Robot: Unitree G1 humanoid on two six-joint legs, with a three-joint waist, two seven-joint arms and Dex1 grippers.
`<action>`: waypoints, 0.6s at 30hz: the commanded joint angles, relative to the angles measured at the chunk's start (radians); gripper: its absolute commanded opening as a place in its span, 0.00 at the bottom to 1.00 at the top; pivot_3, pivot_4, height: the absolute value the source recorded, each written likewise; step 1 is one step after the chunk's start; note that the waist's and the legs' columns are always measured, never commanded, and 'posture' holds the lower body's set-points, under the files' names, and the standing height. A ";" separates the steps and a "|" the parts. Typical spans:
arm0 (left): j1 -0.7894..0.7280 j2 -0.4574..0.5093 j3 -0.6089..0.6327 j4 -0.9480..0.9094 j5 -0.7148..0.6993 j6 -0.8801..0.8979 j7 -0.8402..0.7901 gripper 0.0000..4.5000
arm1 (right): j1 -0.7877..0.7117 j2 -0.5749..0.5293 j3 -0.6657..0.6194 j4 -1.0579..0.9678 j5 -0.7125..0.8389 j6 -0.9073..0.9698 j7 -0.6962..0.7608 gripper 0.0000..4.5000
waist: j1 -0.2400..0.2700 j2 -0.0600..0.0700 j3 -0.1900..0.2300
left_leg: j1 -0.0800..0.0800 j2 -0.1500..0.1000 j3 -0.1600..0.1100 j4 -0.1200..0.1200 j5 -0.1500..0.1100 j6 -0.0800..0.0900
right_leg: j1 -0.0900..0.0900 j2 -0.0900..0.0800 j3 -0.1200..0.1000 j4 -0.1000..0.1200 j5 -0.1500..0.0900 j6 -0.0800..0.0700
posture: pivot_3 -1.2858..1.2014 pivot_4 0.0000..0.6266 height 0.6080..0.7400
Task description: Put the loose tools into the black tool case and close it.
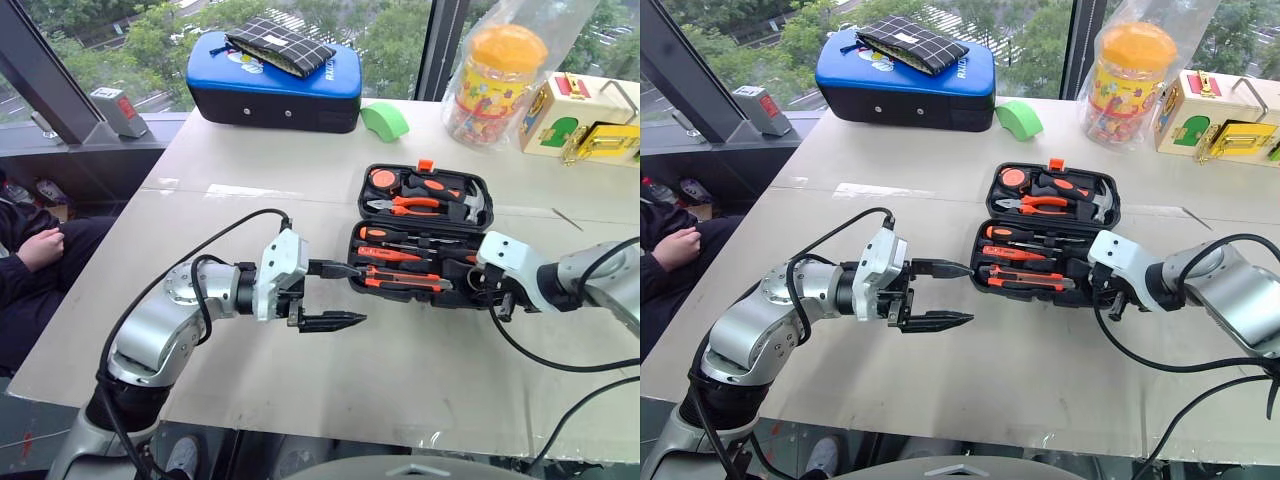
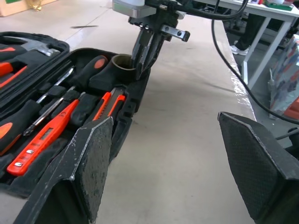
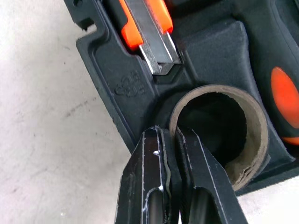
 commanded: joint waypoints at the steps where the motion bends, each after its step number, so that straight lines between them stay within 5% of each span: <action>1: -0.008 -0.008 0.005 -0.047 -0.020 0.006 0.028 0.81 | 0.030 -0.042 0.018 0.025 -0.015 -0.020 0.055 0.01 | 0.000 0.000 0.000 | 0.000 0.000 0.000 0.000 0.000 0.000 | 0.000 0.000 -0.001 0.000 0.000 0.000 | 0.52 0.24 1.00; 4: -0.022 -0.015 -0.002 -0.050 -0.025 0.018 0.041 0.81 | 0.022 -0.045 0.016 0.041 -0.010 -0.037 0.096 0.01 | 0.001 0.000 0.000 | -0.001 0.000 -0.001 0.000 0.000 0.000 | 0.000 0.000 -0.002 -0.001 0.000 0.000 | 0.52 0.24 1.00; 10: -0.053 -0.020 0.000 -0.024 -0.032 0.029 0.042 0.81 | 0.009 -0.053 -0.035 0.023 0.033 -0.042 0.163 0.62 | 0.000 0.000 0.000 | -0.001 0.000 -0.002 -0.001 0.000 0.000 | 0.000 0.000 -0.007 -0.001 0.000 0.000 | 0.52 0.24 1.00; 18: -0.073 -0.039 0.005 0.003 -0.034 0.036 0.050 0.81 | 0.021 -0.036 -0.163 -0.011 0.148 0.008 0.194 0.62 | -0.006 0.002 0.001 | -0.001 0.001 0.000 0.000 0.000 0.000 | 0.000 0.000 -0.006 0.000 0.000 0.000 | 0.52 0.24 1.00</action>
